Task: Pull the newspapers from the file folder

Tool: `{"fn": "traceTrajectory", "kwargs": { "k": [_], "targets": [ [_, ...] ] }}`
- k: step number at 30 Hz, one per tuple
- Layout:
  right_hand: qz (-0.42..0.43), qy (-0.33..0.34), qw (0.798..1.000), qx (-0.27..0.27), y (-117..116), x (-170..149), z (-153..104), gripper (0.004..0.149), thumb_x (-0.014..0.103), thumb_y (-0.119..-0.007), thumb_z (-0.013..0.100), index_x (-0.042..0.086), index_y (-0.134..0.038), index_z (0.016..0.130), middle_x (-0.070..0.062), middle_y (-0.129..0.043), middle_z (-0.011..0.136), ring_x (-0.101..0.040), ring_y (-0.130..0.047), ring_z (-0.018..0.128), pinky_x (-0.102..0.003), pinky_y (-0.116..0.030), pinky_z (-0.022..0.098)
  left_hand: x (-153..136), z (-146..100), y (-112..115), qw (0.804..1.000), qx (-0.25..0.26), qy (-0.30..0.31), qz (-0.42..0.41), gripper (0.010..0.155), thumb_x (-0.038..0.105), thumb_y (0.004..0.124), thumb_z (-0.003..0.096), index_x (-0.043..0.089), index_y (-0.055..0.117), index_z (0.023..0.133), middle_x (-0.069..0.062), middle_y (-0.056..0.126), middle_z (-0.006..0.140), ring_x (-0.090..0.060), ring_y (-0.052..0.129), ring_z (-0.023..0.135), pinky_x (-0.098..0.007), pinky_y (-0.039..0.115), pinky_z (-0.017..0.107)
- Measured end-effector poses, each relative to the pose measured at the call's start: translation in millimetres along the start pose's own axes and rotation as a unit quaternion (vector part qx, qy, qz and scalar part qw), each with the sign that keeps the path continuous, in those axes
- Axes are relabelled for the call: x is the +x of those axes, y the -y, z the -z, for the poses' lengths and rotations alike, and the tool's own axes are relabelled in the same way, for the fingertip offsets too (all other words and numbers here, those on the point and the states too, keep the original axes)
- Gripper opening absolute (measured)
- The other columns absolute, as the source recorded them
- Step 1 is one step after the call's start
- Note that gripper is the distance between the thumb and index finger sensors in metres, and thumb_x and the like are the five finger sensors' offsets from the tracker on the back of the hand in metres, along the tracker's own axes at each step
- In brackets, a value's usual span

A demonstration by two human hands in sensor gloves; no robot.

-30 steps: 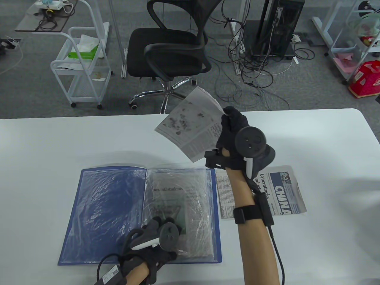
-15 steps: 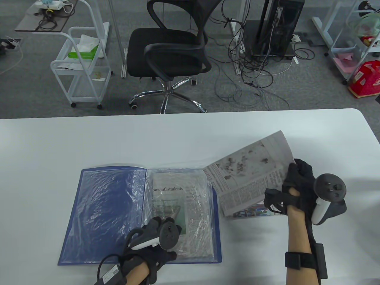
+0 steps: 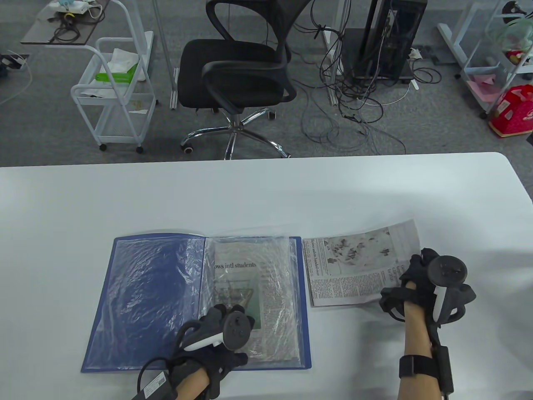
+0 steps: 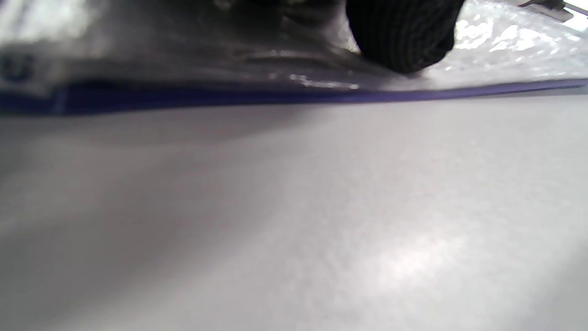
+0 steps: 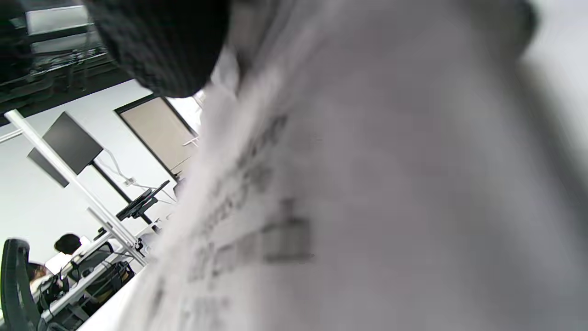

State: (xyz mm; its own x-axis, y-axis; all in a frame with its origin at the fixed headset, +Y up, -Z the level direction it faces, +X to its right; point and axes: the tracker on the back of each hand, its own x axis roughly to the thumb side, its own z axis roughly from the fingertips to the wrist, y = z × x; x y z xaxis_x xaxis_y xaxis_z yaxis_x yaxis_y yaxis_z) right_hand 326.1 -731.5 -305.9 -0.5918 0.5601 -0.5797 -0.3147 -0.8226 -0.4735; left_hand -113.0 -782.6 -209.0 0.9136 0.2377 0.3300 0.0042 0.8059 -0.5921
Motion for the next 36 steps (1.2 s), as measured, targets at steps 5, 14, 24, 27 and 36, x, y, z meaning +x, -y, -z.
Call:
{"fn": "traceTrajectory", "kwargs": {
  "k": [5,14,24,27,36],
  "targets": [
    [-0.044,0.083,0.994,-0.047,12.6,12.4,-11.2,0.057,0.043,-0.080,0.039,0.025,-0.070,0.092,-0.011,-0.080,0.093,-0.037,-0.090,0.078,-0.061,-0.071,0.056,0.0,0.0,-0.2,1.000,-0.001,-0.001,0.001,0.077,0.045,0.070,0.0480,0.027,0.028,0.110,-0.007,0.011,0.114,-0.053,0.014,0.101,-0.067,0.031,0.068],
    [0.005,0.227,0.973,-0.033,27.6,46.8,-43.7,0.053,0.048,-0.074,0.040,0.032,-0.073,0.091,-0.006,-0.077,0.099,-0.037,-0.084,0.087,-0.062,-0.067,0.062,0.0,-0.3,-0.7,1.000,0.001,0.001,-0.001,0.077,0.045,0.071,0.0480,0.027,0.028,0.110,-0.007,0.011,0.114,-0.053,0.014,0.100,-0.067,0.031,0.068],
    [-0.083,0.380,0.921,-0.036,21.9,79.0,-85.7,0.054,0.050,-0.072,0.040,0.037,-0.071,0.092,-0.002,-0.071,0.106,-0.037,-0.074,0.099,-0.064,-0.058,0.068,2.7,0.6,-9.0,1.000,-0.011,-0.004,0.003,0.077,0.046,0.073,0.0479,0.026,0.033,0.111,-0.008,0.015,0.115,-0.054,0.019,0.101,-0.068,0.035,0.068],
    [-0.090,0.388,0.917,-0.027,17.1,81.0,-89.5,0.054,0.050,-0.072,0.040,0.036,-0.071,0.092,-0.002,-0.071,0.107,-0.038,-0.073,0.100,-0.065,-0.057,0.069,10.1,-0.4,-23.1,1.000,0.004,-0.004,-0.014,0.076,0.047,0.073,0.0481,0.024,0.040,0.112,-0.011,0.026,0.119,-0.056,0.029,0.104,-0.068,0.041,0.069],
    [-0.122,0.389,0.913,0.002,2.1,78.6,-90.1,0.054,0.050,-0.072,0.040,0.036,-0.072,0.092,-0.003,-0.071,0.107,-0.038,-0.072,0.100,-0.066,-0.057,0.069,67.1,23.0,-45.8,0.997,0.073,-0.025,-0.006,0.085,0.054,0.069,0.0478,0.016,0.031,0.114,-0.021,0.023,0.118,-0.061,0.031,0.102,-0.070,0.043,0.068]
  ]
}}
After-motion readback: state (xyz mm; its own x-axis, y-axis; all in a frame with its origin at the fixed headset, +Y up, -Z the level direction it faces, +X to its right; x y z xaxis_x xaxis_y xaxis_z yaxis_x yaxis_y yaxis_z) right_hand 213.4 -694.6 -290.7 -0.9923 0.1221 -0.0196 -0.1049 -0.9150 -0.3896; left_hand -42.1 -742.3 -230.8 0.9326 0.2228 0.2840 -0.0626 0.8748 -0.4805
